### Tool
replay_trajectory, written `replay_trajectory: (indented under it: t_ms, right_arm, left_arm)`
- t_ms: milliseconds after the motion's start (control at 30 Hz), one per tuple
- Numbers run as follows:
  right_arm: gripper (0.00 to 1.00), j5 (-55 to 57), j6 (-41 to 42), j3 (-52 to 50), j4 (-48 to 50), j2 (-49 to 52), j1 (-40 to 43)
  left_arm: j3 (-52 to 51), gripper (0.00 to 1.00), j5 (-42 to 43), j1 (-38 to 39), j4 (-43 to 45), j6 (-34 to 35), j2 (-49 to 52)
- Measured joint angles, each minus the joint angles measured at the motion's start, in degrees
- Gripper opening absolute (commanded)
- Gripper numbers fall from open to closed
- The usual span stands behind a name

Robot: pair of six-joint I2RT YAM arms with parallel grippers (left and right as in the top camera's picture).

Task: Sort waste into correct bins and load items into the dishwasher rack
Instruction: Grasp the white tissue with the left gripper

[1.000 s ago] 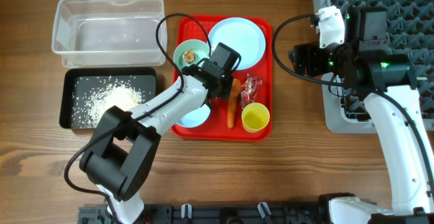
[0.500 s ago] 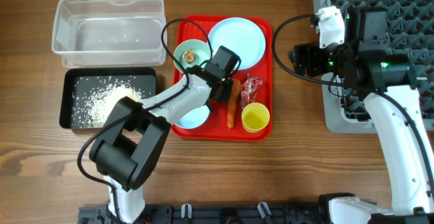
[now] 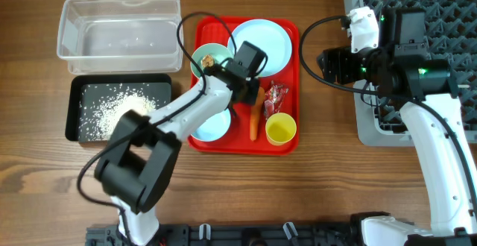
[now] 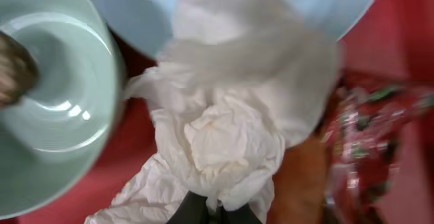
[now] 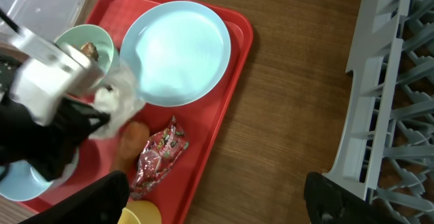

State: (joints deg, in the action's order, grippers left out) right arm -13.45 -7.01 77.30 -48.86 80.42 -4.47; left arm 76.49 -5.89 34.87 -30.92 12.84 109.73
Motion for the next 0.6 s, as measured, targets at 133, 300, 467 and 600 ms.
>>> replay_trajectory:
  t_ms: [133, 300, 467, 600]
  right_arm:
    - [0.86, 0.02, 0.0, 0.0, 0.0, 0.0, 0.0]
    - [0.86, 0.02, 0.0, 0.0, 0.0, 0.0, 0.0]
    - [0.86, 0.02, 0.0, 0.0, 0.02, 0.0, 0.0]
    - [0.86, 0.02, 0.0, 0.0, 0.02, 0.0, 0.0]
  left_arm:
    - [2.82, 0.04, -0.02, -0.09, 0.42, 0.13, -5.27]
    - [3.82, 0.04, 0.09, -2.47, 1.14, 0.15, -11.43]
    - [3.93, 0.04, -0.13, -10.78, 0.68, 0.15, -13.84]
    - [3.93, 0.04, -0.37, -19.8, 0.5, 0.17, -13.84]
